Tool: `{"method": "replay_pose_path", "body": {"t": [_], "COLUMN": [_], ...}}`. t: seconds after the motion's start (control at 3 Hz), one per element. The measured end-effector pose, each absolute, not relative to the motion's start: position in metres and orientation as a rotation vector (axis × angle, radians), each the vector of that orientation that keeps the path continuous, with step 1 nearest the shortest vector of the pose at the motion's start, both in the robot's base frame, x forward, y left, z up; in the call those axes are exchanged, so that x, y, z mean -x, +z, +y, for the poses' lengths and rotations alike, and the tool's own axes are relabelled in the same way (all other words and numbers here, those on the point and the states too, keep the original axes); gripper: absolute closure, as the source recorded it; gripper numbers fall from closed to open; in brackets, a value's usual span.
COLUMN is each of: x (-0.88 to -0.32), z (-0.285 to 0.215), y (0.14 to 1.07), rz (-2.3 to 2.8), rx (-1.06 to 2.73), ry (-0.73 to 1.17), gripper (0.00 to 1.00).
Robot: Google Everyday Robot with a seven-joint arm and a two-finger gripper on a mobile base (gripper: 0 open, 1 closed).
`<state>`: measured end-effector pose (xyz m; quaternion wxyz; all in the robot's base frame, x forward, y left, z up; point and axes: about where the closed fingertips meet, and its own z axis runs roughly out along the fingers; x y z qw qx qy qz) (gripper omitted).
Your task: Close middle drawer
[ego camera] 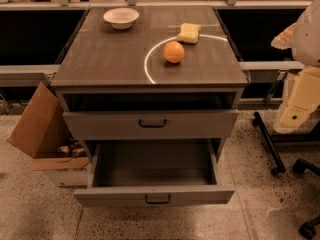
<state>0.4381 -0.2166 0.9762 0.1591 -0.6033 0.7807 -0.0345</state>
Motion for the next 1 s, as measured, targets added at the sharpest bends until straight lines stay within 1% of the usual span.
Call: {"method": "replay_pose_path", "body": {"t": [0.33,0.67,1.0], "x": [-0.438,-0.434,-0.421], "z": [-0.216,-0.210,-0.187], "y": [0.977,0.951,0.894], "rz": [2.226,2.227,2.233], "rx": [1.719,1.668,1.594], "ry": [-0.100,-0.009,0.198], "gripper": [0.00,0.00,0.00]}}
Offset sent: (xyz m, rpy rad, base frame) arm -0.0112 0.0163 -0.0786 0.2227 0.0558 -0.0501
